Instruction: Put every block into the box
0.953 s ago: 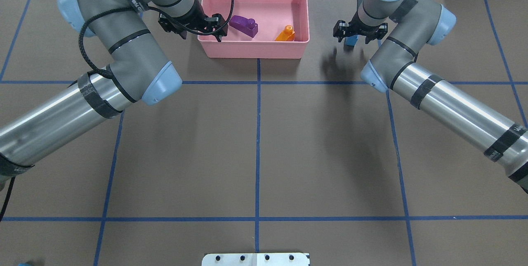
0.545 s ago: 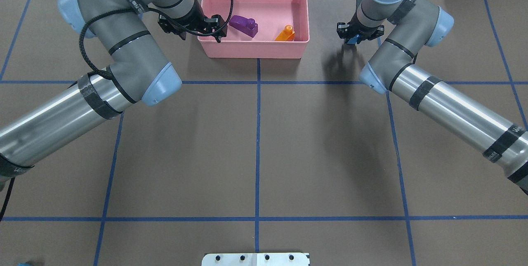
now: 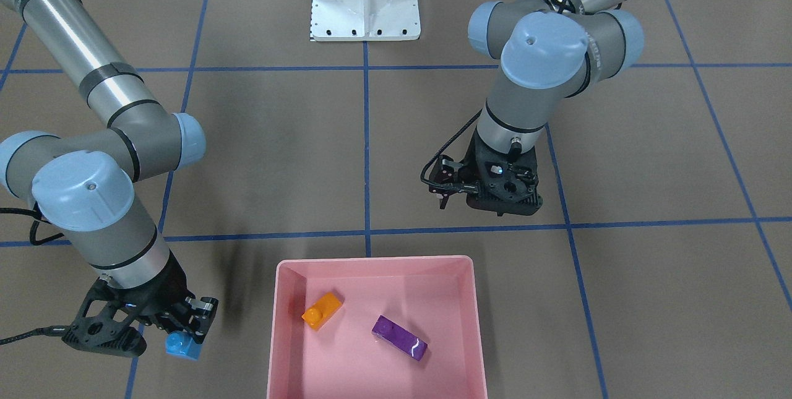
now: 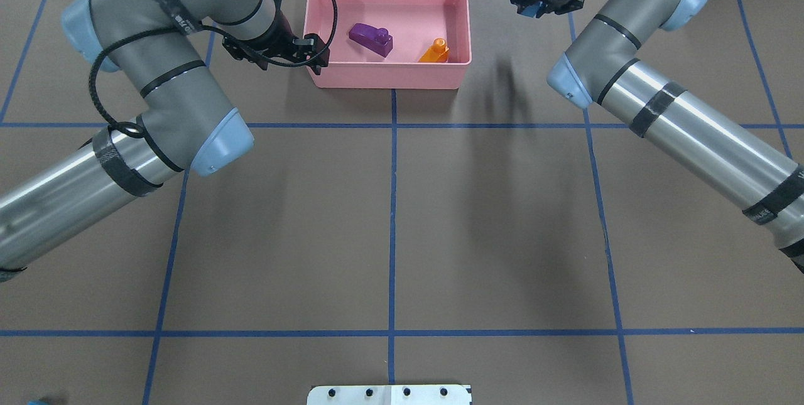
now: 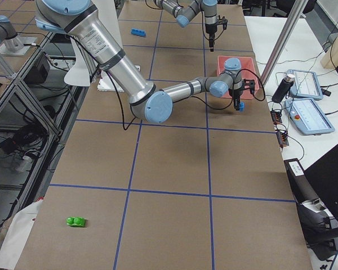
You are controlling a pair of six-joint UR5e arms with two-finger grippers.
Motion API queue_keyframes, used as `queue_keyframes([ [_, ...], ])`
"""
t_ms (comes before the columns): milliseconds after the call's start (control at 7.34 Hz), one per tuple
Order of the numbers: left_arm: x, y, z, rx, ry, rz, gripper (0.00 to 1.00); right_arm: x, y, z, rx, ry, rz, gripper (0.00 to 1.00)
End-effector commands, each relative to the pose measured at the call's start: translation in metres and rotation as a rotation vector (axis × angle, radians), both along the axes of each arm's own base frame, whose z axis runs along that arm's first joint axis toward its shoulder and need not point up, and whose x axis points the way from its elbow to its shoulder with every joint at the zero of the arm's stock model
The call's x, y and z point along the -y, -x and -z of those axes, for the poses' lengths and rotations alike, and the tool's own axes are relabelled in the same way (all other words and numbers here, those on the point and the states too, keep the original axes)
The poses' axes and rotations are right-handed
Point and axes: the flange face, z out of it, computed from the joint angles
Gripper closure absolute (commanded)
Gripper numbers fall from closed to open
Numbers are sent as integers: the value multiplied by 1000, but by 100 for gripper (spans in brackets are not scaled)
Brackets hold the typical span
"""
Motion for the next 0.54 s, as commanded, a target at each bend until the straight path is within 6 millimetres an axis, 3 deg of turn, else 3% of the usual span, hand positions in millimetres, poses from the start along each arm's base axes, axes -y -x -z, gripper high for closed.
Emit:
queue_keyframes([
  [0, -10, 9, -7, -4, -4, -2, 0, 12, 9, 84, 117, 58, -106, 100],
  [136, -10, 9, -7, -4, -4, -2, 0, 30, 41, 119, 76, 97, -97, 100],
  [272, -10, 9, -6, -5, -5, -2, 0, 45, 82, 140, 3, 104, -115, 100],
  [409, -10, 9, -6, -5, -5, -2, 0, 49, 102, 142, -51, 92, -101, 100],
])
